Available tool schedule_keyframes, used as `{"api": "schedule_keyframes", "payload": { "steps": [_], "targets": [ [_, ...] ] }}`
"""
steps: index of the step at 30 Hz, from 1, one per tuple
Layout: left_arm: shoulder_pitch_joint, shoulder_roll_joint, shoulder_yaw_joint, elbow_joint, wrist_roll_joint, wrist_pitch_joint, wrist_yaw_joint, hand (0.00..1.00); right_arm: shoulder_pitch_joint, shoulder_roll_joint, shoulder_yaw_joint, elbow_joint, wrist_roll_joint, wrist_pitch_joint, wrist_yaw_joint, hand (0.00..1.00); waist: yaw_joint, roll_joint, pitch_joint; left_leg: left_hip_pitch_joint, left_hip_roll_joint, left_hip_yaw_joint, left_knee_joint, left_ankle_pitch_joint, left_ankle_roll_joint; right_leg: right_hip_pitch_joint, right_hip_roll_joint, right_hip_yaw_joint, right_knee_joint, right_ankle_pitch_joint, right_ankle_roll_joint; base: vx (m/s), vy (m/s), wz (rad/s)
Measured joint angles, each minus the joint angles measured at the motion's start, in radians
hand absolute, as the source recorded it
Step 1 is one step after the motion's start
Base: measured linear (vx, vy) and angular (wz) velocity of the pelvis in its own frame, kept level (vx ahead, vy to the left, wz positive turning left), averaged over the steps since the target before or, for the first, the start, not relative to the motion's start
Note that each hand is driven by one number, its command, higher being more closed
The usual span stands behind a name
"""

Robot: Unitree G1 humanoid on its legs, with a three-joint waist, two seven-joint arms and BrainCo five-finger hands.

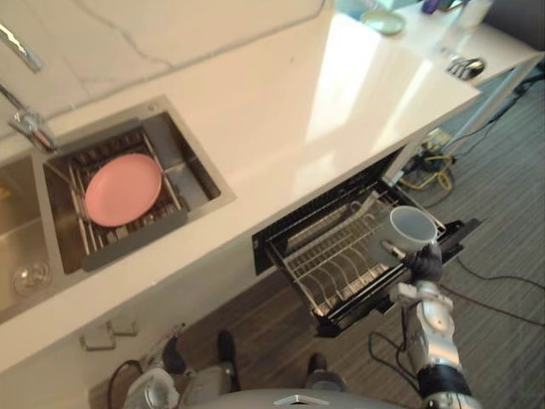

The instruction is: Walk over to the sink, pick up the cup, carry it to the dishwasher, place the cup inside the dishwasher, then close the dishwasher door

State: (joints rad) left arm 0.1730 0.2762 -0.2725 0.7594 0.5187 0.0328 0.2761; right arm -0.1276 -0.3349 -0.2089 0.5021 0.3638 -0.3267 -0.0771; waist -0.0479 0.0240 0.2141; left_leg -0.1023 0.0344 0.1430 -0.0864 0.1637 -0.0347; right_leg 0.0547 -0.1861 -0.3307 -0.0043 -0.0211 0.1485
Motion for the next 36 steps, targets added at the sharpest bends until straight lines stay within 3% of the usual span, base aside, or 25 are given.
{"api": "schedule_keyframes", "payload": {
  "steps": [2,4,5,8,13,16,21,24,27,28,33,35,36],
  "targets": [
    [0.008,-0.001,0.005,0.025,-0.048,0.045,0.002,0.00,-0.040,-0.001,-0.001,0.040,-0.002,0.013,-0.020,1.00,0.013,0.001,0.016,0.003,-0.008,-0.014,0.005,0.000,0.000,0.016,-0.004,-0.016,0.000,-0.009,0.006,0.08,0.000,0.28],
    [0.019,-0.005,0.036,0.040,-0.083,0.054,0.004,0.00,-0.062,-0.001,0.001,0.069,-0.009,0.031,-0.021,1.00,0.033,0.003,0.021,0.003,-0.009,-0.024,0.006,0.000,0.000,0.019,-0.005,-0.022,0.001,-0.012,0.004,0.07,-0.022,0.18],
    [0.021,-0.006,0.051,0.049,-0.118,0.085,0.011,0.00,-0.083,-0.002,0.001,0.087,-0.013,0.051,-0.022,1.00,0.046,0.008,0.033,0.003,-0.010,-0.034,0.006,0.001,-0.001,0.022,-0.005,-0.038,0.014,-0.022,0.003,0.02,-0.025,0.21],
    [0.020,-0.030,0.120,0.074,-0.179,0.113,0.026,0.00,-0.156,-0.002,0.006,0.173,-0.013,0.087,-0.018,1.00,0.061,0.017,0.073,0.001,-0.008,-0.045,0.005,0.006,-0.007,0.011,-0.007,-0.043,0.056,-0.047,-0.001,-0.04,-0.015,0.18],
    [0.010,-0.061,0.125,0.086,-0.207,0.110,0.022,0.00,-0.164,-0.004,0.012,0.230,0.003,0.149,0.001,1.00,0.078,0.027,0.125,-0.045,-0.007,-0.075,0.000,0.024,-0.004,-0.051,-0.016,-0.065,0.136,-0.084,-0.003,-0.07,-0.010,0.18],
    [-0.017,-0.068,0.125,0.086,-0.245,0.094,0.019,0.00,-0.181,-0.004,0.012,0.238,0.003,0.165,0.005,1.00,0.083,0.028,0.175,-0.078,-0.009,-0.090,0.006,0.041,-0.003,-0.089,-0.021,-0.072,0.171,-0.092,-0.005,-0.04,-0.004,0.14],
    [-0.064,-0.070,0.118,0.084,-0.290,0.090,0.007,0.00,-0.251,-0.031,0.049,0.306,-0.018,0.194,0.013,1.00,0.094,0.036,0.207,-0.121,-0.016,-0.120,0.006,0.063,-0.005,-0.137,-0.036,-0.096,0.229,-0.114,-0.007,-0.03,-0.016,0.16],
    [-0.075,-0.070,0.116,0.087,-0.300,0.111,-0.001,0.00,-0.297,-0.035,0.057,0.329,-0.018,0.232,0.057,1.00,0.103,0.041,0.212,-0.150,-0.018,-0.135,0.006,0.074,-0.004,-0.180,-0.045,-0.100,0.277,-0.135,-0.009,-0.04,-0.039,0.15],
    [-0.093,-0.071,0.113,0.090,-0.300,0.130,-0.022,0.00,-0.355,-0.051,0.089,0.399,-0.017,0.297,0.125,1.00,0.112,0.056,0.237,-0.168,-0.022,-0.155,0.006,0.086,-0.008,-0.202,-0.057,-0.117,0.324,-0.158,-0.012,-0.06,-0.059,0.22],
    [-0.097,-0.072,0.113,0.095,-0.300,0.132,-0.024,0.00,-0.362,-0.052,0.088,0.417,-0.018,0.305,0.133,0.00,0.118,0.059,0.239,-0.175,-0.023,-0.162,0.006,0.088,-0.010,-0.209,-0.059,-0.121,0.334,-0.164,-0.013,-0.05,-0.060,0.16],
    [-0.110,-0.076,0.112,0.124,-0.300,0.130,-0.028,0.00,-0.424,-0.095,0.122,0.461,-0.017,0.356,0.178,0.00,0.135,0.061,0.250,-0.197,-0.030,-0.174,0.006,0.099,-0.009,-0.245,-0.076,-0.128,0.388,-0.188,-0.015,-0.03,-0.069,0.10],
    [-0.110,-0.079,0.112,0.124,-0.300,0.121,-0.018,0.00,-0.458,-0.103,0.129,0.462,-0.016,0.416,0.175,0.00,0.139,0.061,0.250,-0.196,-0.035,-0.177,0.006,0.100,-0.009,-0.251,-0.085,-0.129,0.408,-0.201,-0.015,-0.02,-0.068,0.05],
    [-0.110,-0.079,0.112,0.124,-0.300,0.121,-0.018,0.00,-0.461,-0.103,0.129,0.463,-0.016,0.420,0.175,0.00,0.139,0.061,0.250,-0.195,-0.035,-0.177,0.006,0.100,-0.009,-0.251,-0.086,-0.129,0.409,-0.202,-0.015,-0.01,-0.081,0.06]
  ]
}}
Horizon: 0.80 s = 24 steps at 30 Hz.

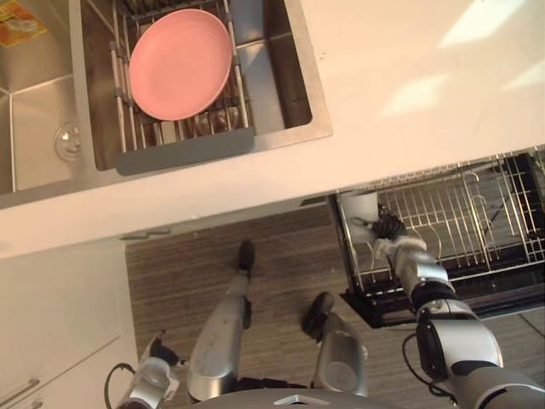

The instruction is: Walk over to the sink, pick up the cup, carry it to the dishwasher, place the cup inside the dishwasher, then close the dishwasher door

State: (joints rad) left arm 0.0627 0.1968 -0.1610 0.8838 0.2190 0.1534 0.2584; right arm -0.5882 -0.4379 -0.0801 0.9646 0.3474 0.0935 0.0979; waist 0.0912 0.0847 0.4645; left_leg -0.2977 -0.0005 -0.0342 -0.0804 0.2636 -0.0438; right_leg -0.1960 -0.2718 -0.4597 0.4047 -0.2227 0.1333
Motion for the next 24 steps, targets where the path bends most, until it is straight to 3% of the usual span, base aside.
{"api": "schedule_keyframes", "payload": {
  "steps": [2,6,9,13,15,20,24],
  "targets": [
    [0.000,-0.004,-0.001,0.000,0.000,0.000,-0.001,0.00,-0.022,0.003,0.000,0.000,0.000,0.020,-0.020,0.00,0.003,0.000,0.000,0.001,-0.002,-0.002,0.000,0.000,0.000,0.000,-0.003,-0.001,0.006,-0.005,0.000,-0.01,-0.062,0.03],
    [0.000,-0.008,-0.007,-0.001,0.001,0.000,0.002,0.00,-0.044,0.006,-0.001,-0.006,-0.013,0.016,-0.144,0.00,0.012,-0.003,0.002,0.007,-0.003,-0.002,0.000,0.000,0.000,0.008,-0.004,-0.002,0.006,-0.007,0.000,0.00,-0.067,0.02],
    [0.001,-0.011,-0.009,-0.011,0.002,0.000,0.022,0.00,-0.030,0.012,-0.010,-0.029,-0.032,-0.016,-0.255,0.00,0.005,-0.012,0.008,0.043,-0.006,0.009,0.000,-0.001,0.000,0.055,-0.005,-0.003,-0.006,-0.008,0.002,-0.01,-0.056,0.08],
    [0.011,-0.011,-0.009,-0.047,0.022,-0.002,0.035,0.00,0.086,0.064,-0.073,-0.217,-0.027,-0.096,-0.341,0.00,-0.010,-0.028,0.008,0.094,0.000,0.063,0.000,-0.023,0.002,0.103,-0.003,0.015,-0.028,-0.005,0.009,-0.04,-0.042,-0.09],
    [0.014,-0.011,-0.009,-0.049,0.023,-0.016,0.043,0.00,0.165,0.094,-0.096,-0.309,0.036,-0.113,-0.341,0.00,-0.021,-0.039,-0.002,0.110,0.005,0.097,0.000,-0.032,0.012,0.115,-0.002,0.029,-0.042,-0.002,0.014,-0.02,-0.037,-0.24],
    [0.093,0.017,0.003,-0.123,0.018,-0.037,0.073,0.00,0.529,0.227,-0.176,-0.580,0.058,-0.162,-0.289,0.00,-0.077,-0.106,-0.109,0.155,-0.006,0.156,0.000,-0.061,0.029,0.185,0.000,0.041,-0.135,0.030,0.036,0.11,-0.035,-0.15],
    [0.107,0.021,0.012,-0.147,0.009,-0.037,0.070,0.00,0.663,0.243,-0.207,-0.750,0.059,-0.214,-0.216,0.00,-0.106,-0.117,-0.159,0.199,-0.009,0.196,0.000,-0.072,0.031,0.243,0.007,0.053,-0.198,0.055,0.042,0.09,-0.024,-0.18]
  ]
}}
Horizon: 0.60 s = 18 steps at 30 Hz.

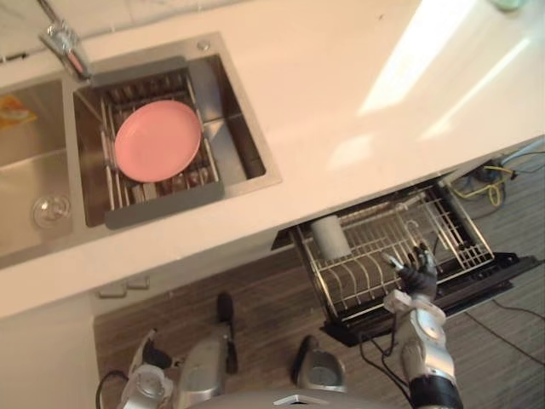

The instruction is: Walk over to the sink, pick up the cup, carry it to the dishwasher, place the cup inside the dishwasher, then close the dishwasher door

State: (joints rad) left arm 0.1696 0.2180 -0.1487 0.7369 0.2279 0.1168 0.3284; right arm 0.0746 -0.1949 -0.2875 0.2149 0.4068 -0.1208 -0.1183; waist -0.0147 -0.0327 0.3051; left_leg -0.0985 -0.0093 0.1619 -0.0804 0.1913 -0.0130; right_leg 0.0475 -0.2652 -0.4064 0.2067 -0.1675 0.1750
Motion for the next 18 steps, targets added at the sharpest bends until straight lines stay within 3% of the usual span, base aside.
{"api": "schedule_keyframes", "payload": {
  "steps": [6,7,8,10,11,15,18],
  "targets": [
    [0.030,-0.016,0.011,0.033,-0.008,0.005,-0.005,0.00,0.043,0.044,0.011,-0.176,0.042,-0.123,0.112,0.00,-0.012,0.023,-0.073,0.033,0.031,0.030,0.000,-0.014,-0.006,0.028,0.036,0.007,-0.038,0.013,-0.016,-0.04,-0.047,-0.11],
    [0.040,-0.030,0.026,0.048,-0.009,0.009,-0.005,0.00,0.044,0.045,0.008,-0.198,0.059,-0.130,0.116,0.00,-0.019,0.031,-0.085,0.026,0.041,0.084,-0.006,-0.040,-0.001,0.039,0.037,-0.008,-0.047,0.018,-0.016,-0.06,-0.011,0.49],
    [0.043,-0.036,0.038,0.069,-0.007,0.009,-0.007,0.00,0.060,0.050,-0.004,-0.225,0.059,-0.145,0.109,0.00,-0.043,0.034,-0.095,0.024,0.060,0.209,0.001,-0.074,0.006,0.072,0.035,-0.054,-0.078,0.040,-0.012,-0.02,0.015,0.69],
    [0.042,-0.036,0.038,0.080,-0.008,0.011,-0.011,0.00,0.078,0.048,-0.027,-0.253,0.058,-0.161,0.090,0.00,-0.058,0.035,-0.102,0.027,0.079,0.291,0.001,-0.068,0.014,0.086,0.021,-0.101,-0.083,0.046,-0.011,0.03,0.091,0.77],
    [0.050,-0.038,0.037,0.089,-0.005,0.017,-0.022,0.00,0.077,0.048,-0.062,-0.271,0.059,-0.162,0.065,0.00,-0.049,0.052,-0.108,0.030,0.082,0.301,0.001,0.003,0.035,0.089,0.019,-0.105,-0.064,0.034,-0.003,0.00,0.095,0.47],
    [0.068,-0.044,0.037,0.118,0.002,0.046,-0.049,0.00,0.044,0.038,-0.058,-0.278,0.076,-0.163,0.060,0.00,-0.044,0.044,-0.110,0.032,0.060,0.293,0.000,-0.009,0.027,0.072,-0.019,-0.096,-0.017,0.000,-0.002,-0.04,0.060,0.14],
    [0.076,-0.044,0.037,0.144,0.012,0.048,-0.076,0.00,0.023,0.023,-0.052,-0.276,0.099,-0.159,0.045,0.00,-0.048,0.052,-0.114,0.035,0.046,0.305,-0.006,-0.008,0.026,0.052,-0.042,-0.078,0.009,-0.005,0.007,-0.04,0.048,-0.12]
  ]
}}
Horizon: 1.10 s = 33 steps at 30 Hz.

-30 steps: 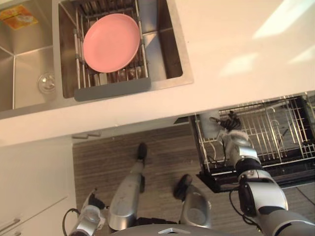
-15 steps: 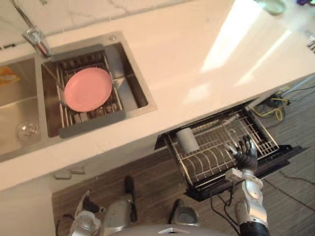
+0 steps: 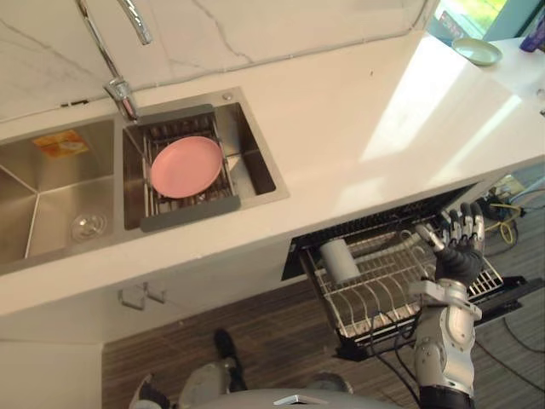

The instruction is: Walk over to the sink, pick up the cup, carry it to the dishwasher, place the cup inside the dishwasher, then close the dishwasher door

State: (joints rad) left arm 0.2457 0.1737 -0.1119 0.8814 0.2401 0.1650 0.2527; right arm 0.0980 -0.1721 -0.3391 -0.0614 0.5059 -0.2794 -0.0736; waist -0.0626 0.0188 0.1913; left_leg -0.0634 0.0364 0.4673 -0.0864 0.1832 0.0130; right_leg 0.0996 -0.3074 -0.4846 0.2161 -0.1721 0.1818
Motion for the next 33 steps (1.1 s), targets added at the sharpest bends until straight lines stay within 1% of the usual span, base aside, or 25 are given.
{"api": "schedule_keyframes", "payload": {
  "steps": [2,3,4,5,6,7,8,9,10,11,12,13,14,15,16,17,18,19,21,22,23,27,29,30,33],
  "targets": [
    [-0.001,0.000,-0.002,0.005,0.005,-0.002,-0.019,0.00,0.016,0.000,0.001,0.000,0.006,0.000,-0.010,0.00,-0.006,-0.004,-0.001,0.008,-0.023,0.000,0.000,-0.005,0.002,0.000,-0.027,0.004,0.014,-0.002,0.011,0.01,0.060,-0.01],
    [-0.004,-0.001,-0.004,0.005,0.011,-0.001,-0.022,0.00,0.018,0.002,0.002,0.001,0.010,0.000,-0.018,0.00,-0.006,-0.009,0.001,0.008,-0.031,0.001,0.000,-0.008,0.006,-0.001,-0.036,0.004,0.017,-0.002,0.012,0.03,0.075,-0.03],
    [-0.010,-0.002,-0.006,0.005,0.012,-0.001,-0.027,0.00,0.019,0.007,0.003,0.001,0.022,0.000,-0.033,0.00,-0.004,-0.010,-0.001,0.008,-0.049,0.001,0.000,-0.014,0.016,-0.010,-0.055,0.005,0.029,-0.007,0.011,0.05,0.103,-0.04],
    [-0.019,-0.004,-0.006,0.006,0.011,-0.003,-0.027,0.00,0.019,0.009,0.005,0.001,0.034,0.000,-0.043,0.00,-0.002,-0.010,-0.001,0.008,-0.069,0.001,0.000,-0.026,0.029,-0.024,-0.077,0.010,0.058,-0.025,-0.019,0.05,0.101,-0.02],
    [-0.022,-0.004,-0.006,0.007,0.011,-0.005,-0.026,0.00,0.020,0.012,0.004,0.001,0.037,0.000,-0.045,0.00,-0.002,-0.009,-0.001,0.008,-0.079,-0.001,0.000,-0.033,0.034,-0.031,-0.087,0.011,0.077,-0.037,-0.048,0.07,0.095,0.08],
    [-0.029,-0.004,-0.005,0.012,0.011,-0.012,-0.027,0.00,0.025,0.023,0.005,0.001,0.037,0.000,-0.047,0.00,-0.004,-0.009,-0.001,0.013,-0.094,-0.005,0.000,-0.052,0.049,-0.037,-0.103,0.011,0.106,-0.060,-0.142,0.06,0.055,0.11],
    [-0.029,-0.004,-0.004,0.012,0.010,-0.014,-0.026,0.00,0.027,0.029,0.005,0.001,0.037,0.000,-0.047,0.00,-0.003,-0.010,-0.002,0.015,-0.100,-0.006,0.000,-0.064,0.049,-0.041,-0.107,0.013,0.119,-0.067,-0.199,0.10,0.069,0.07],
    [-0.029,-0.002,-0.002,0.013,0.010,-0.017,-0.026,0.00,0.026,0.040,0.020,0.000,0.037,0.000,-0.046,0.00,0.000,-0.013,-0.003,0.016,-0.108,-0.013,0.000,-0.078,0.059,-0.060,-0.107,0.039,0.155,-0.049,-0.268,0.13,0.086,0.05],
    [-0.030,0.001,-0.001,0.014,0.010,-0.018,-0.026,0.00,0.028,0.048,0.040,0.000,0.036,0.000,-0.045,0.00,-0.003,-0.017,-0.002,0.014,-0.110,-0.035,0.001,-0.084,0.068,-0.093,-0.107,0.086,0.207,0.006,-0.259,0.14,0.096,0.11],
    [-0.031,0.004,-0.001,0.014,0.011,-0.019,-0.027,0.00,0.032,0.049,0.049,0.000,0.036,0.000,-0.043,0.00,-0.005,-0.020,-0.002,0.014,-0.109,-0.048,0.003,-0.086,0.071,-0.110,-0.106,0.106,0.234,0.030,-0.257,0.17,0.096,0.27],
    [-0.038,0.010,0.002,0.014,0.012,-0.018,-0.027,0.00,0.040,0.051,0.058,0.001,0.036,0.000,-0.042,0.00,-0.009,-0.023,-0.008,0.015,-0.103,-0.078,0.006,-0.091,0.079,-0.134,-0.079,0.158,0.271,0.028,-0.221,0.16,0.031,0.48],
    [-0.049,0.019,0.001,0.015,0.019,-0.012,-0.028,0.00,0.041,0.058,0.056,0.000,0.036,-0.001,-0.041,0.00,-0.019,-0.035,-0.004,0.015,-0.089,-0.117,0.006,-0.092,0.080,-0.142,-0.007,0.199,0.268,-0.018,-0.158,0.17,-0.026,0.75],
    [-0.060,0.026,-0.003,0.020,0.029,-0.009,-0.039,0.00,0.046,0.061,0.051,-0.003,0.036,-0.003,-0.039,0.00,-0.030,-0.041,-0.004,0.015,-0.077,-0.155,0.006,-0.092,0.080,-0.155,0.076,0.239,0.248,-0.068,-0.144,0.11,-0.072,0.76],
    [-0.068,0.028,-0.007,0.027,0.035,-0.009,-0.042,0.00,0.053,0.060,0.048,-0.006,0.036,-0.008,-0.039,0.00,-0.033,-0.040,-0.003,0.016,-0.075,-0.175,0.006,-0.092,0.080,-0.165,0.117,0.266,0.236,-0.087,-0.143,0.09,-0.100,0.78],
    [-0.078,0.033,-0.009,0.039,0.050,-0.006,-0.047,0.00,0.065,0.061,0.036,-0.014,0.036,-0.018,-0.038,0.00,-0.041,-0.057,-0.012,0.021,-0.077,-0.197,0.006,-0.091,0.078,-0.184,0.173,0.302,0.210,-0.101,-0.149,0.07,-0.087,0.60],
    [-0.078,0.039,-0.010,0.043,0.060,-0.006,-0.049,0.00,0.072,0.062,0.028,-0.023,0.036,-0.021,-0.038,0.00,-0.046,-0.064,-0.016,0.025,-0.083,-0.205,0.006,-0.090,0.077,-0.193,0.186,0.317,0.192,-0.095,-0.157,0.09,-0.097,0.73],
    [-0.077,0.048,-0.012,0.043,0.081,-0.007,-0.058,0.00,0.090,0.063,0.005,-0.058,0.037,-0.033,-0.037,0.00,-0.050,-0.085,-0.020,0.033,-0.110,-0.222,0.006,-0.089,0.075,-0.207,0.190,0.344,0.159,-0.050,-0.160,0.11,-0.078,0.77],
    [-0.079,0.047,-0.014,0.042,0.100,-0.006,-0.065,0.00,0.099,0.059,-0.028,-0.077,0.038,-0.049,-0.036,0.00,-0.059,-0.089,-0.026,0.040,-0.116,-0.235,0.006,-0.087,0.073,-0.198,0.187,0.361,0.155,-0.053,-0.138,0.15,-0.069,0.68],
    [-0.075,0.043,-0.018,0.039,0.119,-0.010,-0.070,0.00,0.100,0.051,-0.052,-0.084,0.038,-0.071,-0.036,0.00,-0.053,-0.077,-0.028,0.032,-0.116,-0.240,0.006,-0.085,0.070,-0.186,0.192,0.362,0.118,-0.060,-0.133,0.13,-0.052,0.20],
    [-0.074,0.031,-0.018,0.038,0.127,-0.009,-0.083,0.00,0.086,0.035,-0.064,-0.083,0.038,-0.079,-0.037,0.00,-0.050,-0.058,-0.017,0.028,-0.111,-0.239,0.006,-0.083,0.064,-0.178,0.199,0.362,0.090,-0.055,-0.132,0.09,-0.057,-0.08],
    [-0.068,0.025,-0.018,0.038,0.137,-0.010,-0.091,0.00,0.072,0.032,-0.067,-0.083,0.041,-0.088,-0.035,0.00,-0.051,-0.049,-0.016,0.029,-0.109,-0.233,0.006,-0.086,0.062,-0.172,0.203,0.363,0.079,-0.051,-0.130,0.09,-0.053,-0.10],
    [-0.058,0.022,-0.018,0.034,0.137,-0.019,-0.104,0.00,0.073,0.033,-0.068,-0.083,0.048,-0.113,-0.002,0.00,-0.053,-0.043,-0.020,0.039,-0.099,-0.216,0.006,-0.092,0.063,-0.145,0.214,0.373,0.038,-0.030,-0.128,0.13,-0.054,-0.15],
    [-0.059,0.022,-0.018,0.031,0.131,-0.041,-0.106,0.00,0.072,0.033,-0.071,-0.090,0.061,-0.131,0.039,0.00,-0.055,-0.041,-0.021,0.050,-0.092,-0.213,0.007,-0.101,0.061,-0.118,0.225,0.375,0.006,-0.010,-0.132,0.11,-0.047,-0.08],
    [-0.061,0.023,-0.018,0.031,0.129,-0.046,-0.105,0.00,0.071,0.033,-0.073,-0.096,0.070,-0.132,0.057,0.00,-0.054,-0.041,-0.021,0.051,-0.091,-0.212,0.007,-0.103,0.059,-0.116,0.226,0.375,0.001,-0.008,-0.132,0.07,-0.032,-0.03],
    [-0.066,0.024,-0.017,0.032,0.094,-0.057,-0.098,0.00,0.048,0.020,-0.070,-0.123,0.164,-0.118,0.181,0.00,-0.051,-0.038,-0.022,0.059,-0.091,-0.213,0.007,-0.104,0.057,-0.098,0.226,0.374,-0.016,0.000,-0.125,0.05,-0.020,0.00]
  ]
}}
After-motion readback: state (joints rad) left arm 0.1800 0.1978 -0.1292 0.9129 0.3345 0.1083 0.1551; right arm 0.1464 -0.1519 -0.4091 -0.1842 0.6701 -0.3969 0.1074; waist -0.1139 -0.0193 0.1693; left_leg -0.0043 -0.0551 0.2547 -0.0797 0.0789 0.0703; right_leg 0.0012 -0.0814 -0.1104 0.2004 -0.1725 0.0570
